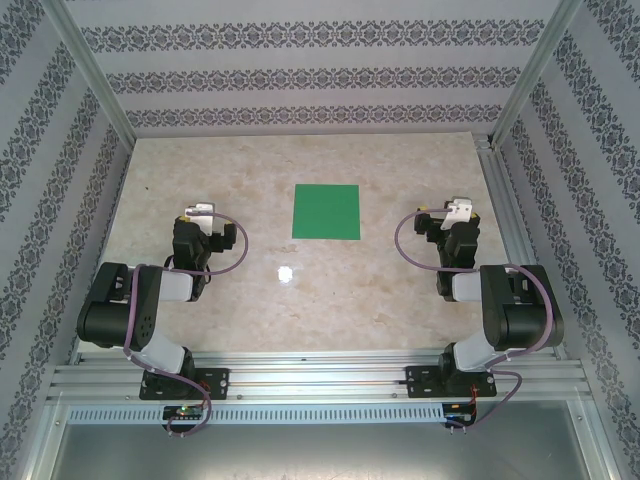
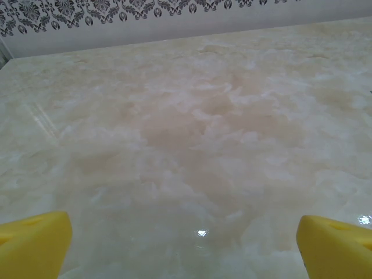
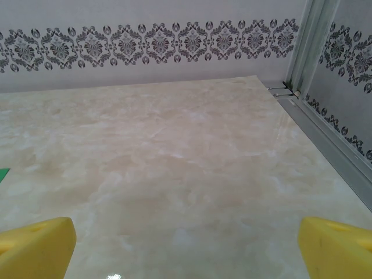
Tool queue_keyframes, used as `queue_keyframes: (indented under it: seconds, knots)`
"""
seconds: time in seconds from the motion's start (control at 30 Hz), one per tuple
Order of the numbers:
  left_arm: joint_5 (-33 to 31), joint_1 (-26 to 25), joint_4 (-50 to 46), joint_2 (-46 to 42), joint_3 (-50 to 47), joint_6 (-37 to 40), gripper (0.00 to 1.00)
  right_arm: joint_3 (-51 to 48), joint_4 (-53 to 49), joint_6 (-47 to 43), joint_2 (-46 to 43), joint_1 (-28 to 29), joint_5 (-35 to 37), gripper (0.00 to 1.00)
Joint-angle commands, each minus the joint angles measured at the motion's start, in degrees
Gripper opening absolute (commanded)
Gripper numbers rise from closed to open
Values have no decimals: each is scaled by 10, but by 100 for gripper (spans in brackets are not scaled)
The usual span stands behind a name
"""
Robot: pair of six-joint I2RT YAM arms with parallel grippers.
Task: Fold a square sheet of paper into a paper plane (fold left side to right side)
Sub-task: Pick up the square sheet of paper from the center of the table.
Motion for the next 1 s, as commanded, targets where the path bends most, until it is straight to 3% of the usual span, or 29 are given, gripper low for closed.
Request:
queue_keyframes:
  seconds: [0.0,0.4,0.63,0.8,0.97]
  knots:
    - [4,6,7,-1,7,-6,100,1,18,2,-1,5,0,98]
    - [6,6,8,-2,6,-7,100,0,21,7,-2,0,-7,98]
    - [2,6,-147,-85,58,-9,100,-3,12,10,-16,0,4,98]
    - [11,6,-100,-69,34,-2,100,-6,39,10,0,-1,6,98]
    - [4,6,49,6,-7,-5,100,-2,25,12,0,0,10,98]
